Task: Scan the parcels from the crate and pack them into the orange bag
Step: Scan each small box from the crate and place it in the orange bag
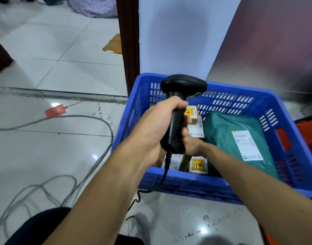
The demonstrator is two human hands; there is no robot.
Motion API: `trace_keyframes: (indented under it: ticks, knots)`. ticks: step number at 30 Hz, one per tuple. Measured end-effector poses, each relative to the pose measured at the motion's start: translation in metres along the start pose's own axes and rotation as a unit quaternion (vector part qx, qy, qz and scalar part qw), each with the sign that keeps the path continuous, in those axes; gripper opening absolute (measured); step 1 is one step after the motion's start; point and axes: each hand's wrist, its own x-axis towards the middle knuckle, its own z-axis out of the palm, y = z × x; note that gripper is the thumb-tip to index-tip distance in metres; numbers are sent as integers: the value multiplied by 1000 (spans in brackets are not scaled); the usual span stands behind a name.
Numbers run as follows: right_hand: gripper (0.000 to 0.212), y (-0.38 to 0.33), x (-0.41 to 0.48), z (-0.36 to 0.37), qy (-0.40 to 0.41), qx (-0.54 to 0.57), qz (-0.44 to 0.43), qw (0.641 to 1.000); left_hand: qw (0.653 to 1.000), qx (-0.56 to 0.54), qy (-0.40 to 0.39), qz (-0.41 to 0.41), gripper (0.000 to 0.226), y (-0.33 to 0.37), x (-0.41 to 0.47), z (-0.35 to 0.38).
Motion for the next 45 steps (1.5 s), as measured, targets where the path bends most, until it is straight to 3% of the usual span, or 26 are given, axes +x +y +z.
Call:
trace_keyframes:
  ticks: [3, 4, 9, 14, 18, 21, 26, 31, 37, 45]
  knots:
    - [39, -1, -40, -26, -68, -25, -19, 997, 1000, 6, 10, 16, 16, 4, -4, -2]
    - [28, 6, -50, -37, -57, -14, -16, 998, 1000, 7, 19, 21, 15, 5, -5, -1]
    - [39, 65, -99, -92, 62, 183, 15, 981, 999, 12, 41, 27, 13, 5, -10, 9]
    - [43, 110, -162, -123, 96, 439, -29, 893, 997, 37, 19, 64, 18, 3, -21, 32]
    - [45, 113, -201, -128, 103, 482, -74, 867, 993, 69, 10, 95, 27, 0, -29, 52]
    - [38, 113, -212, -119, 138, 498, -105, 849, 991, 89, 12, 100, 20, -1, -36, 73]
    - [50, 125, -209, -103, 209, 529, -118, 814, 982, 133, -3, 132, 18, -4, -45, 102]
    - [46, 132, -201, -95, 194, 522, -122, 822, 976, 159, -1, 151, 24, -14, -42, 112]
    - [35, 137, -189, -92, 177, 474, -103, 856, 974, 163, 27, 153, 20, -21, -28, 99]
    - [35, 141, -185, -91, 182, 466, -99, 860, 971, 181, 6, 156, 20, -20, -28, 92]
